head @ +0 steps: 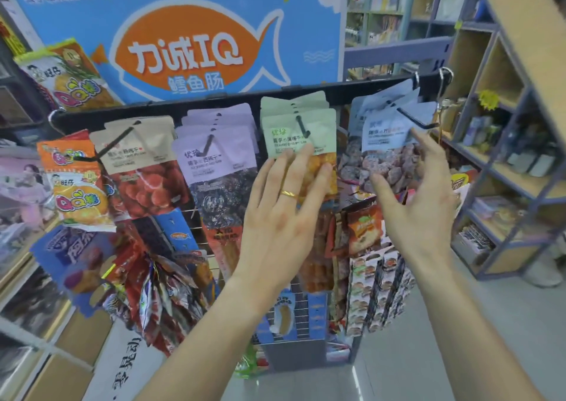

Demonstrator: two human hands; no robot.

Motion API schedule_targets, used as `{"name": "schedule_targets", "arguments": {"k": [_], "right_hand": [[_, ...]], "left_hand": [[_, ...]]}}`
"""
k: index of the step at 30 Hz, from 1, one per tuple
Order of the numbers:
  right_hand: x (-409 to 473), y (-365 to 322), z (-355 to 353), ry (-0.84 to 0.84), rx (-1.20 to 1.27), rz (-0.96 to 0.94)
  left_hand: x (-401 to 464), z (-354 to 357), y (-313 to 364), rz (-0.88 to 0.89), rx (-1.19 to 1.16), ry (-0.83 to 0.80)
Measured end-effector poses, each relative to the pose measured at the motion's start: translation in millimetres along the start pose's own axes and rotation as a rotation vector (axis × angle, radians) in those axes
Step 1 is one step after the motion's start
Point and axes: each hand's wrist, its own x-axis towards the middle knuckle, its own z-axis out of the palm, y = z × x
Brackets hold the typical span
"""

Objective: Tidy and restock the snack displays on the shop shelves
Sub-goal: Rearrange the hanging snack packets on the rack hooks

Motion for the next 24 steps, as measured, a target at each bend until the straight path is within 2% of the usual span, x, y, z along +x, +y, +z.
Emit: {"name": "schedule_targets", "arguments": {"k": [17,21,24], "right_hand": [[-32.6,-22.2,-18.0,-0.023,-0.193,-0.033],[-69.1,2.7,-39.9,-0.073,-0.225,0.011],[-122.0,45.4,-63.9,-0.195,-0.262,0.092]], "left_hand": [[-18.8,-28.4,-1.2,-0.001,-0.049,-0.087],[-66.5,-26.2,7.4,0.042,-0.159,-0.106],[-133.4,-11.1,14.5,0.021,-0.283,-0.255]]}}
